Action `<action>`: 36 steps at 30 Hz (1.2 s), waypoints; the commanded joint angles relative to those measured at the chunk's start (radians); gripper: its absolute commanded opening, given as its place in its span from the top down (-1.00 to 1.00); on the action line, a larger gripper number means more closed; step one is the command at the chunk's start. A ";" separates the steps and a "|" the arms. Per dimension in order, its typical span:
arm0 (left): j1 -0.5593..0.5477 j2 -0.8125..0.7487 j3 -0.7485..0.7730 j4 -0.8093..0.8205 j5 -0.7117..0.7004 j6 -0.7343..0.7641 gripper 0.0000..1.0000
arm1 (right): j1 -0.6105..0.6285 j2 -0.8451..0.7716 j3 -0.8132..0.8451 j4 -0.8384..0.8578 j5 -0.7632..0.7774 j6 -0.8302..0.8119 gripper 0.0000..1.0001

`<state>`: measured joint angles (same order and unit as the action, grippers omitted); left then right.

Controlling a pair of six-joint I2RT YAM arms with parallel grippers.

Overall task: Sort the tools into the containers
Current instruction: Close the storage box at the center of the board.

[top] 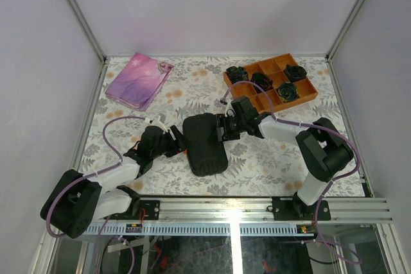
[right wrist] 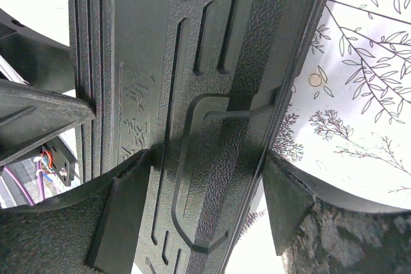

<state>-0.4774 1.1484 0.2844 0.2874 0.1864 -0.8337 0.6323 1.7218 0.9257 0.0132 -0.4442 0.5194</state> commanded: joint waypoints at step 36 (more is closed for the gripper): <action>0.000 -0.143 0.079 -0.258 -0.161 0.025 -0.53 | 0.026 -0.170 0.021 -0.212 0.288 -0.094 -0.07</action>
<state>-0.4675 1.1915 0.2371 0.4274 0.2249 -0.9386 0.6338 1.6722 0.9222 -0.0296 -0.3645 0.5205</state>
